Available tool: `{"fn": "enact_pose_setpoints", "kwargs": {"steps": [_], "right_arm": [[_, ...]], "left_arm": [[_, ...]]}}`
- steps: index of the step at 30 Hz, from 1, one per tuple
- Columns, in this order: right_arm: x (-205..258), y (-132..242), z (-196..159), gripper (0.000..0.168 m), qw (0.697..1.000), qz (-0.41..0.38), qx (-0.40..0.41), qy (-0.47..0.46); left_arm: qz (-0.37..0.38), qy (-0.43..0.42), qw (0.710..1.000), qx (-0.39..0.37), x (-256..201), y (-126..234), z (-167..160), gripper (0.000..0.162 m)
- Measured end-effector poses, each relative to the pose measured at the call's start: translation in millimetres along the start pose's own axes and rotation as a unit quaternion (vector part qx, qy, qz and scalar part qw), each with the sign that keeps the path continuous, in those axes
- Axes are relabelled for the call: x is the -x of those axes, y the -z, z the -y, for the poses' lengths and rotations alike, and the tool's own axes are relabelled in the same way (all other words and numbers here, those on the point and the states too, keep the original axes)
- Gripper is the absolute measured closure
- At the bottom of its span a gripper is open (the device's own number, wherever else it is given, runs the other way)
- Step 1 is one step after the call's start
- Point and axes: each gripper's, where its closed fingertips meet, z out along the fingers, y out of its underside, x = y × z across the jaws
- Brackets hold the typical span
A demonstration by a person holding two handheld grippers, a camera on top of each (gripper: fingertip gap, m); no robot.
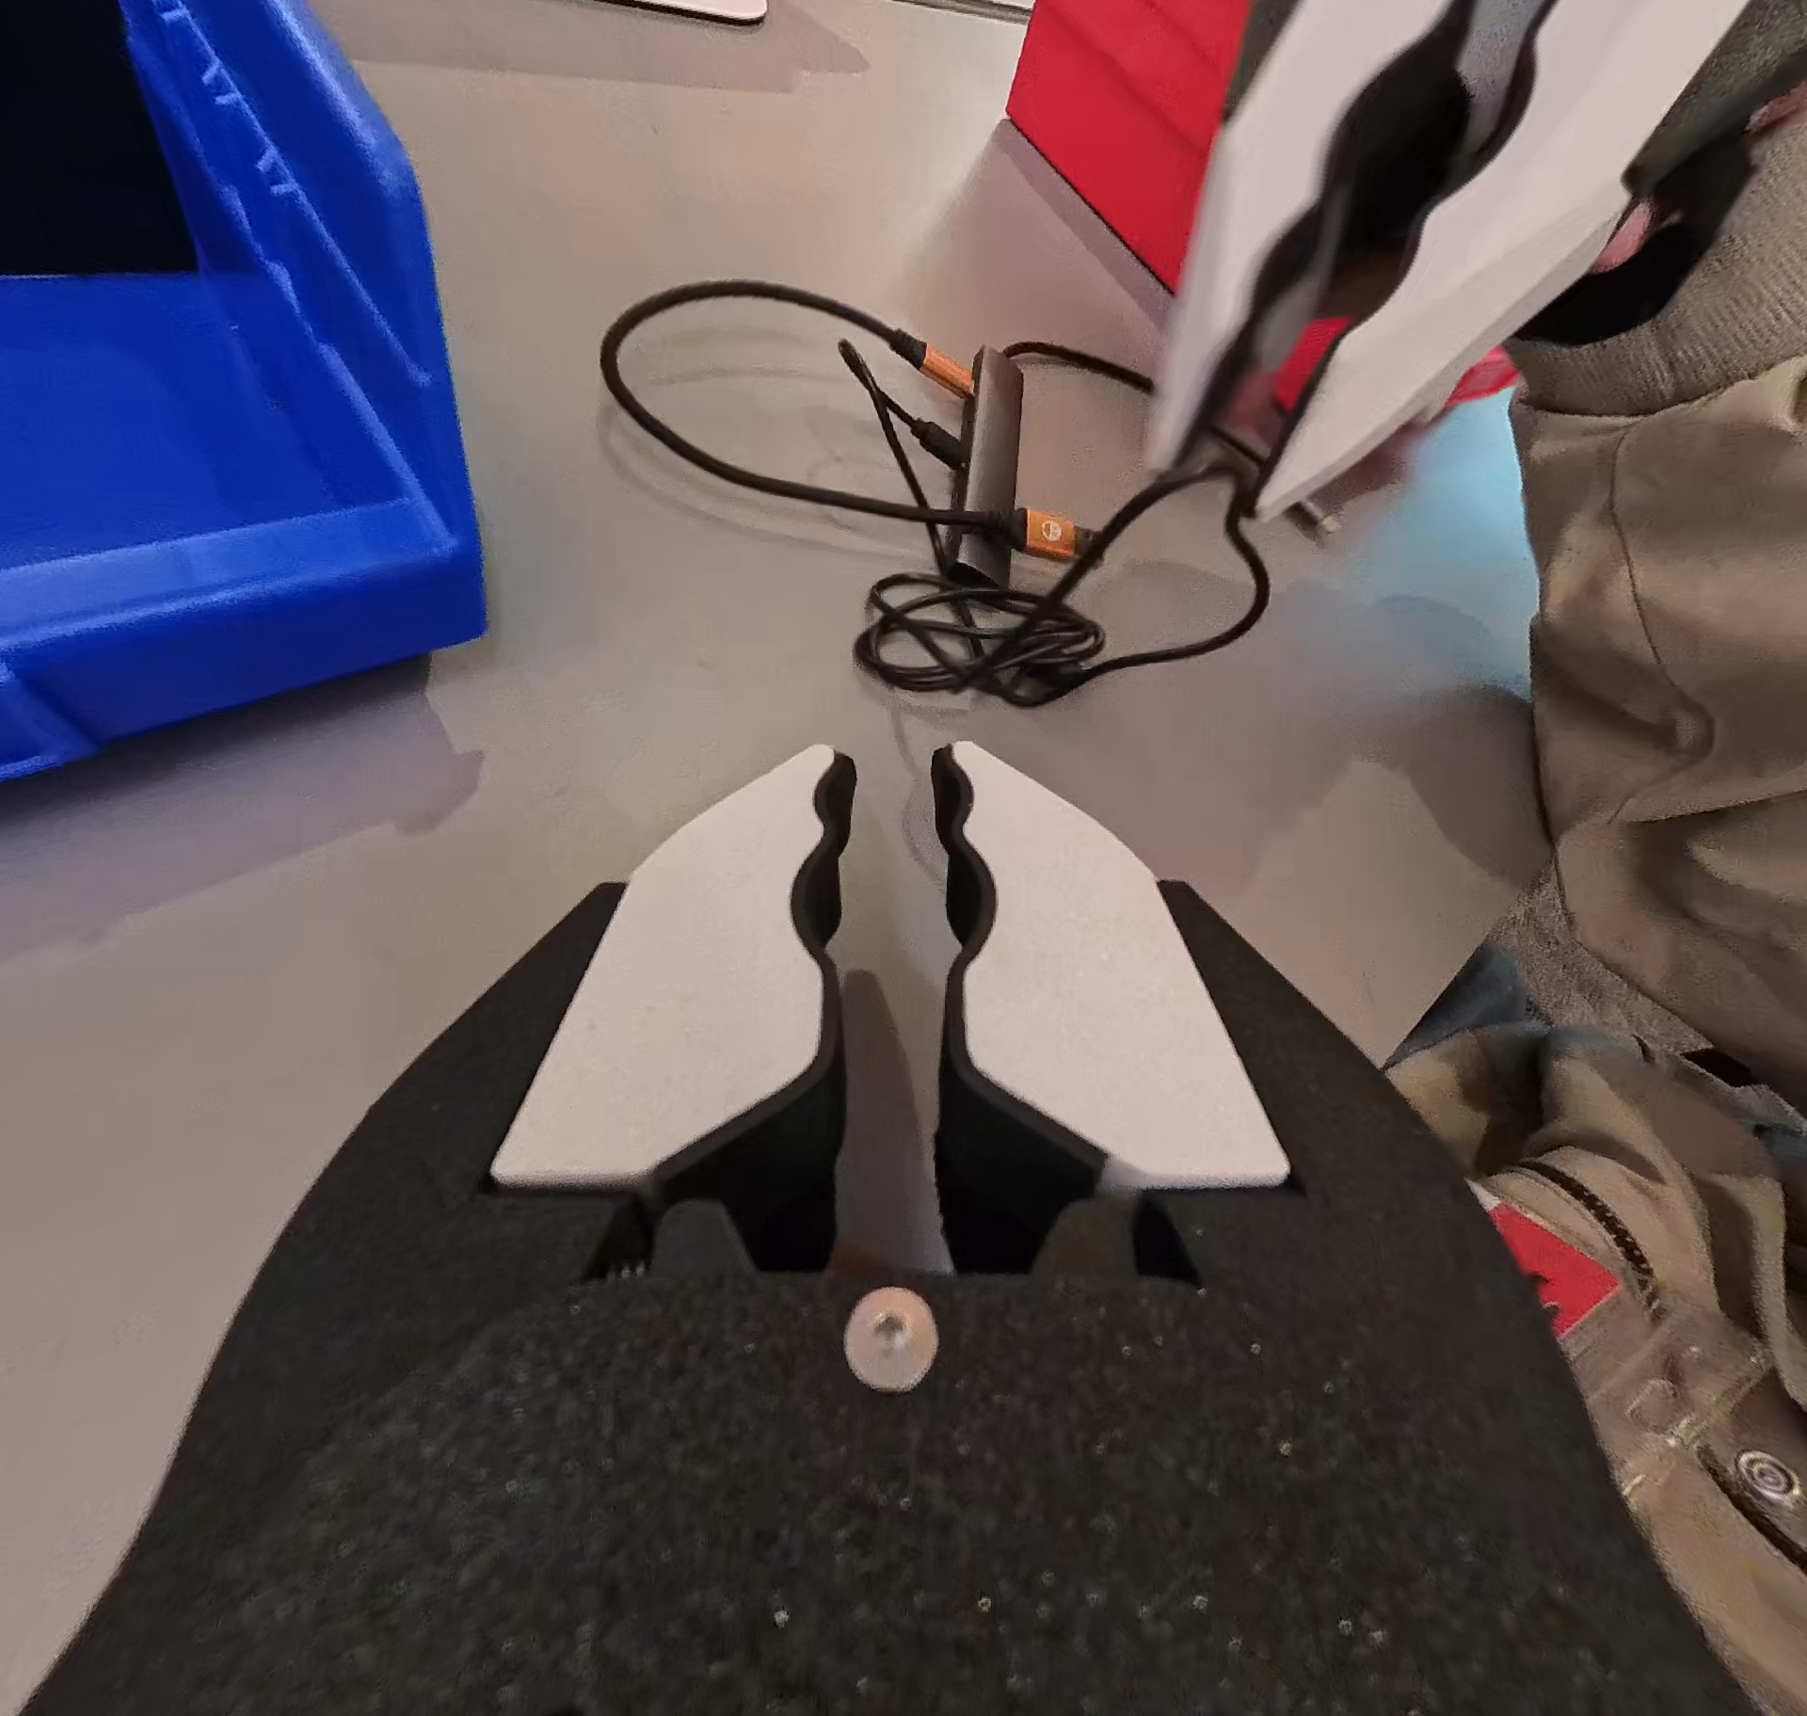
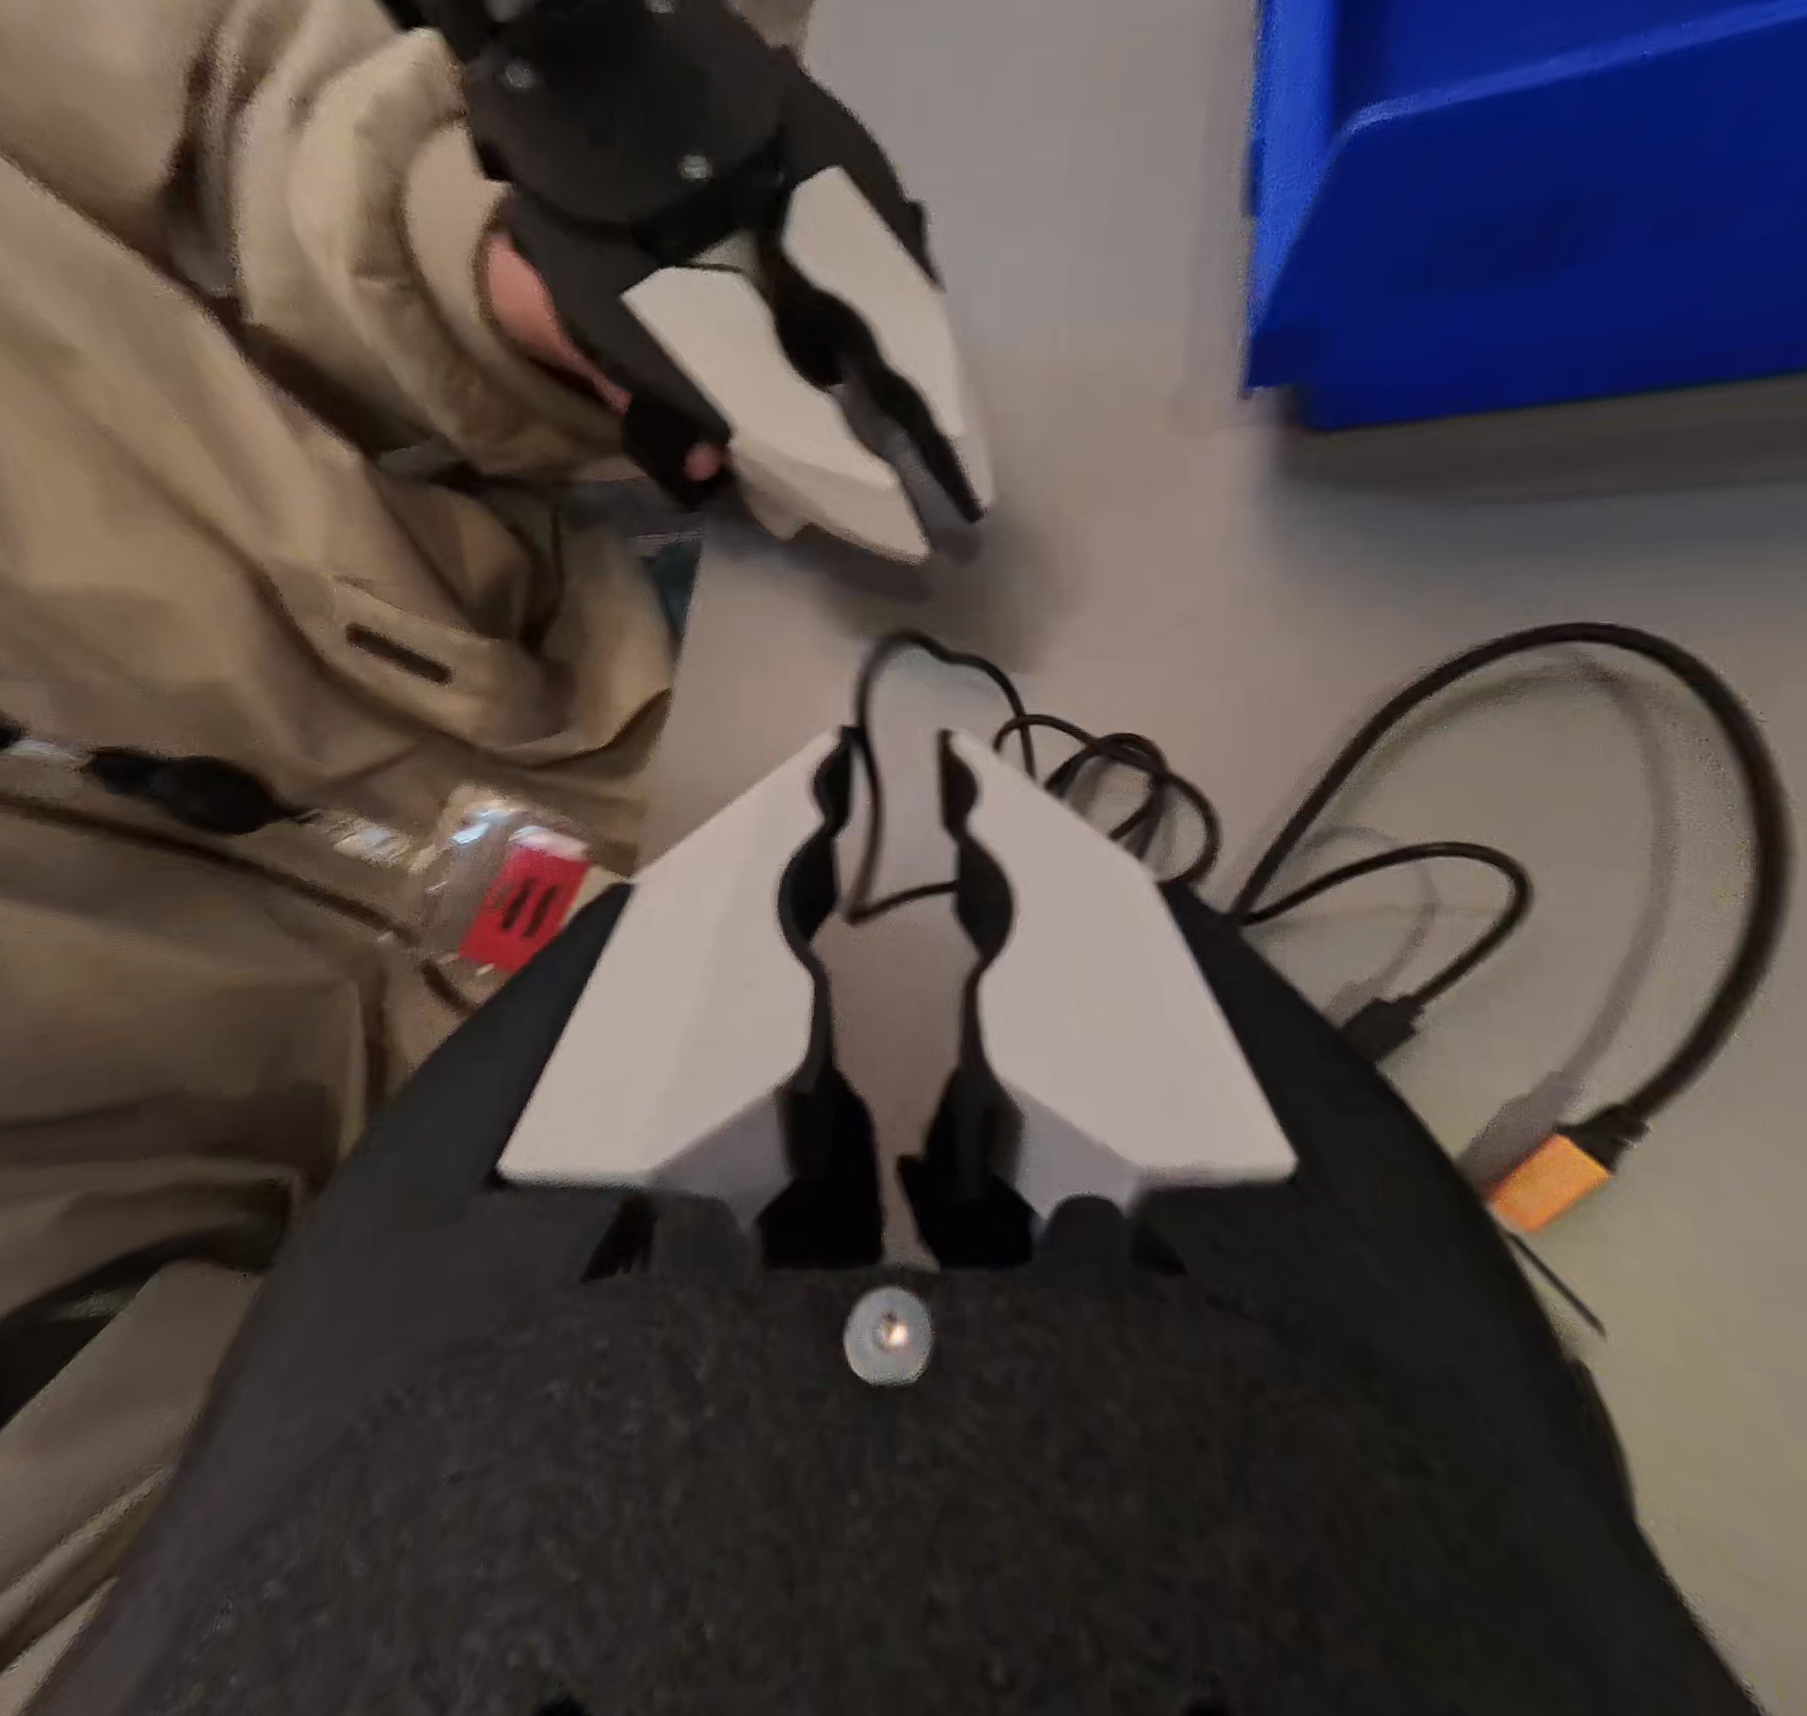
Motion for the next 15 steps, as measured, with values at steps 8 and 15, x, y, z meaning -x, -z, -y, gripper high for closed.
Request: {"fn": "enact_pose_setpoints", "kwargs": {"steps": [8, 15], "right_arm": [[-75.3, 80.2, -5.1, 0.123, 0.914, -0.322, -0.216, -0.114], [-38.4, 63.7, -90.3, 0.121, 0.845, -0.439, -0.245, -0.181]], "left_arm": [[0.032, -0.034, 0.999, -0.002, 7.0, 9.2, -3.0, 0.144], [0.002, -0.155, 0.988, 0.001, -21.7, -0.8, 36.4, 0.131]]}}
